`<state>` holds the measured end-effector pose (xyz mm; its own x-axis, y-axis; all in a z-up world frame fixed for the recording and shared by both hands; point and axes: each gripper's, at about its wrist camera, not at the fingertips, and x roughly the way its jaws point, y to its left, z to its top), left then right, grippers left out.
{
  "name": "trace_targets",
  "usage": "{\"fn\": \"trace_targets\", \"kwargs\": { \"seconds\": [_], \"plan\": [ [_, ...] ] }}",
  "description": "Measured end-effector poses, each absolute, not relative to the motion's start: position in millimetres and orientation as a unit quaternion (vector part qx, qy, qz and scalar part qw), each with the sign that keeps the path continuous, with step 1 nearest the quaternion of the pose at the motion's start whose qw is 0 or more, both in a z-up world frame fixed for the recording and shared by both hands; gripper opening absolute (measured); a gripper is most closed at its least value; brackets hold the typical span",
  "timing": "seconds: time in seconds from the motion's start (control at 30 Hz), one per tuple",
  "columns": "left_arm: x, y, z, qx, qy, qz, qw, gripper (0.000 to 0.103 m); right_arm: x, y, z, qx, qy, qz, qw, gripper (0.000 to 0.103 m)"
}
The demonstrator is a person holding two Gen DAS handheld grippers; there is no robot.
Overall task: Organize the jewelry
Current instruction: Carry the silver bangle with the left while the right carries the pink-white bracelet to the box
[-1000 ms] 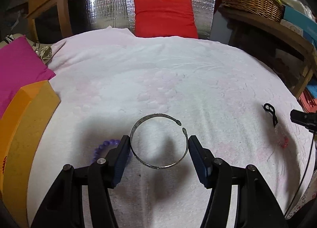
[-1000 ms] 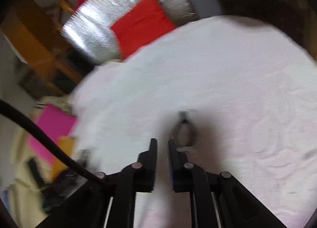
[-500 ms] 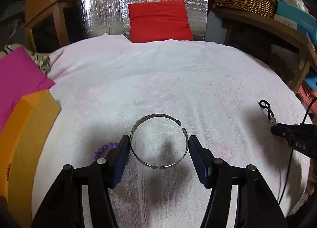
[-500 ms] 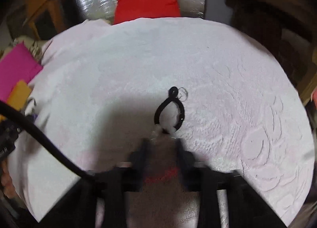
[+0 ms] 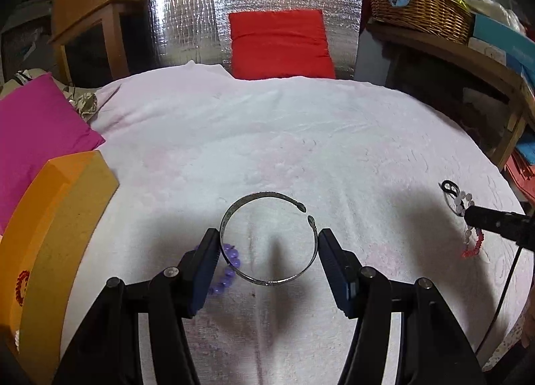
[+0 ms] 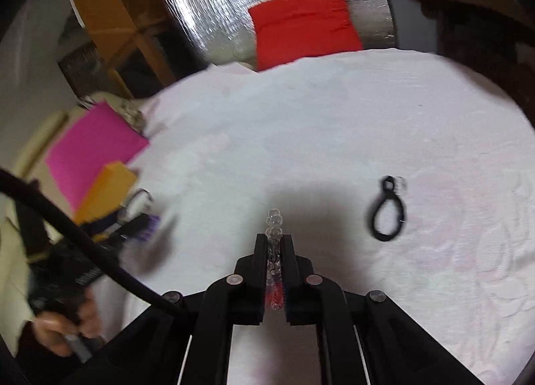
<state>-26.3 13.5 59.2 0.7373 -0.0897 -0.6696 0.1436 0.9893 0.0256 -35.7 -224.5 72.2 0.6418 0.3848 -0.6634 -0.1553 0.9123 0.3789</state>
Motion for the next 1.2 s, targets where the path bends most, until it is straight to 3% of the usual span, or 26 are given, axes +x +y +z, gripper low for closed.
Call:
{"fn": "trace_targets", "kwargs": {
  "seconds": [1.2],
  "plan": [
    [-57.1, 127.9, 79.6, 0.017, 0.314, 0.057, 0.948, 0.062, -29.7, -93.6, 76.6, 0.107, 0.377, 0.214, 0.895, 0.008]
  ]
}}
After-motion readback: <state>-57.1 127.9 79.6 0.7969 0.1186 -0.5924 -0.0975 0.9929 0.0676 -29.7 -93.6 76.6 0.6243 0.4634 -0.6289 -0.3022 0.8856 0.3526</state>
